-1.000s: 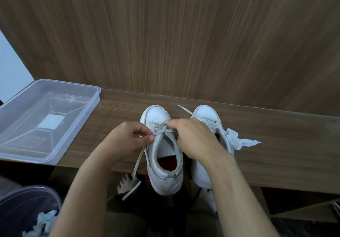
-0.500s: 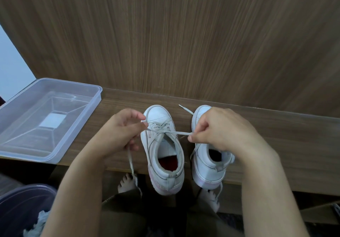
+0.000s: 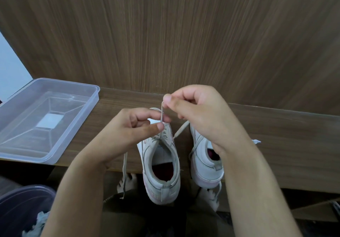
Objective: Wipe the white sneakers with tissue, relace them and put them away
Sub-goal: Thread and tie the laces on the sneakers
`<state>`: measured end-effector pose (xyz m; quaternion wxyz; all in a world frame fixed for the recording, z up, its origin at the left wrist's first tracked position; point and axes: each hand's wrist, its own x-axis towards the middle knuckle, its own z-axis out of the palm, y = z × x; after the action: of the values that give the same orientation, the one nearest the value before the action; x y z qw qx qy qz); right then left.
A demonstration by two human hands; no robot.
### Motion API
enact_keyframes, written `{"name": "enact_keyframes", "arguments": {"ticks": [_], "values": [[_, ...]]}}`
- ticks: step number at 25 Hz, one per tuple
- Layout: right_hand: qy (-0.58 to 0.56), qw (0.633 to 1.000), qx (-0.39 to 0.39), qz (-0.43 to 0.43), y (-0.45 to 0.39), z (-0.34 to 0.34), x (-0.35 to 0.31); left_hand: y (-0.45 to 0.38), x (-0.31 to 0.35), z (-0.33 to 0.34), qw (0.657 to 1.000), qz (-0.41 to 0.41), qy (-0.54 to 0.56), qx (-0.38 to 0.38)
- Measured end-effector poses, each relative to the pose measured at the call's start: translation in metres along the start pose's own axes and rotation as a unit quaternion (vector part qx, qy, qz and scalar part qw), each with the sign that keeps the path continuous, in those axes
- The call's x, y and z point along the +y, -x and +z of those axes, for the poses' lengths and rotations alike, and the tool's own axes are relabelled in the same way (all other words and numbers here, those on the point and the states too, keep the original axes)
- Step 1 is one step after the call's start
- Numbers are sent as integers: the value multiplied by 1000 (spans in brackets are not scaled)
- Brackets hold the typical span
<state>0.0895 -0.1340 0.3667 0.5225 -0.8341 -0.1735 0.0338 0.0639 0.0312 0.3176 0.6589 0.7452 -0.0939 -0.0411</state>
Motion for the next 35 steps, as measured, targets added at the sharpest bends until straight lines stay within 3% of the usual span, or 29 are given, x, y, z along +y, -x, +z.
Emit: {"name": "enact_keyframes", "arguments": {"ticks": [5, 10, 19, 22, 29, 35], "values": [[-175, 979, 1, 99, -9, 0, 23, -1, -12, -4, 994, -10, 106, 9], [-93, 989, -19, 112, -11, 18, 50, -5, -21, -4, 984, -13, 178, 9], [-91, 988, -101, 76, -8, 36, 56, -5, -17, -3, 993, -27, 111, 10], [-144, 978, -122, 89, -5, 33, 53, -4, -16, -5, 995, -35, 94, 22], [-277, 934, -120, 190, -8, 34, 68, -3, -28, -28, 965, -154, 83, 195], [-240, 936, -128, 224, -10, 33, 72, -6, -43, -21, 923, -186, -42, 334]]}}
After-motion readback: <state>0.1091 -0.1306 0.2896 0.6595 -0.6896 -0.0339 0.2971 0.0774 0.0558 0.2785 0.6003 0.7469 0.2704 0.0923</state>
